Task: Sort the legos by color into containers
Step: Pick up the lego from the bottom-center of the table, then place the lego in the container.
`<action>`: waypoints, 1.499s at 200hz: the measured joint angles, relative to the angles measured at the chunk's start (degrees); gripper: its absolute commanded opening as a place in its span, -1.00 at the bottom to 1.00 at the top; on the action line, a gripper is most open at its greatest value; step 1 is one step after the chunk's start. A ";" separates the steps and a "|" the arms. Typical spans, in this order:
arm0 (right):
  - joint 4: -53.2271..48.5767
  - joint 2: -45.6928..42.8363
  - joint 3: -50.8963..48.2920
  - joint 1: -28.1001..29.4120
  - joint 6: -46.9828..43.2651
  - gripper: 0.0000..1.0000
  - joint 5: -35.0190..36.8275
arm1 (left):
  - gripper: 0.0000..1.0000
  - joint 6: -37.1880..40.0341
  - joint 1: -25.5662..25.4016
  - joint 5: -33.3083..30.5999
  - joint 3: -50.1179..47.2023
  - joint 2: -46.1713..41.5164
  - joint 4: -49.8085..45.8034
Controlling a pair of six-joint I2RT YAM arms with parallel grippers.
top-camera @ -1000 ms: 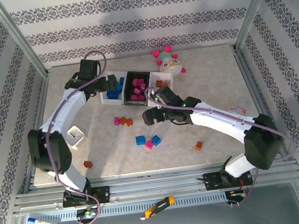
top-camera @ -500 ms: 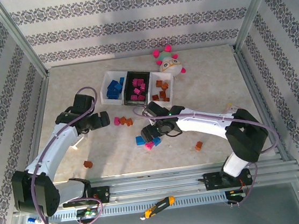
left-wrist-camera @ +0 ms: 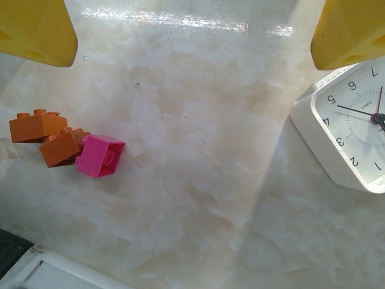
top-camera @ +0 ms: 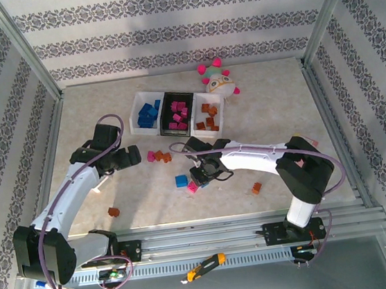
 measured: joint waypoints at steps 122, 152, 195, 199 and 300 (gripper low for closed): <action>9.22 8.96 26.10 -4.76 -4.98 -0.52 1.29 | 0.99 28.35 0.00 21.18 -12.28 -20.24 13.77; 15.28 18.58 36.46 -5.81 -4.76 -0.55 2.14 | 0.99 30.29 0.00 24.00 -13.68 -21.22 14.95; 18.84 32.81 52.22 -6.56 -3.28 -0.56 3.67 | 0.99 30.25 0.00 24.02 -15.08 -22.43 15.78; 18.91 33.77 53.40 -6.56 -3.23 -0.56 3.82 | 0.99 30.14 0.00 23.87 -15.28 -22.69 15.87; 17.92 41.35 65.46 -9.07 -5.84 0.74 1.16 | 0.98 13.00 0.02 12.09 -14.05 -22.05 11.74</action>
